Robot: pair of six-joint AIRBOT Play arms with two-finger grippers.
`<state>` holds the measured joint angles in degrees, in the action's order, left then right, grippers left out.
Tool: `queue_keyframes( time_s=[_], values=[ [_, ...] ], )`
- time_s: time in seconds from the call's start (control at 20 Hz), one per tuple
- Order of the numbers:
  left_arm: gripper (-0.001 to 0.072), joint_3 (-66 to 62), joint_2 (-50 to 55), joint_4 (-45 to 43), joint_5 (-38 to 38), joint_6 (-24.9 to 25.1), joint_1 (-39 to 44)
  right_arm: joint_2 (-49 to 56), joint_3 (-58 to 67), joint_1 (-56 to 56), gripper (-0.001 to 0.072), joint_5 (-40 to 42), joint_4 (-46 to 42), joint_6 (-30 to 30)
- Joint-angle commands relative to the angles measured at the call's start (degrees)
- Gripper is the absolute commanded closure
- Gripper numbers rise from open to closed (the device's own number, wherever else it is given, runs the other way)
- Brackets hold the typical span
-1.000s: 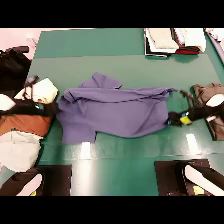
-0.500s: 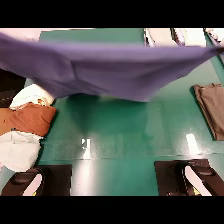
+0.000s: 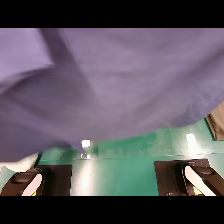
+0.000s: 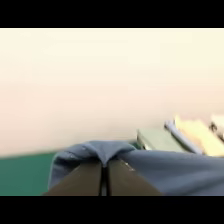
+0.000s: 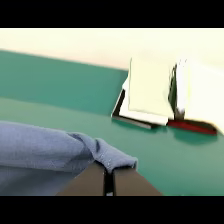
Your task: Fold the shirts.
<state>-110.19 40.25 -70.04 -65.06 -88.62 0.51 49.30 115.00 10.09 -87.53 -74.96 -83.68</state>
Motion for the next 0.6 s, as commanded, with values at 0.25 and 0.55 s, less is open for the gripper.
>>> queue_keyframes(
  time_s=[0.25,0.55],
  values=[
    [0.0685,27.43,20.72,2.54,-5.40,1.11,-0.02,17.73,-21.27,-0.24,0.0688,-1.09,-1.60,-0.28],
    [0.0686,29.88,43.32,3.43,6.84,5.42,-0.02,38.34,-26.53,-0.39,0.0689,7.89,-1.05,-0.28]
  ],
)
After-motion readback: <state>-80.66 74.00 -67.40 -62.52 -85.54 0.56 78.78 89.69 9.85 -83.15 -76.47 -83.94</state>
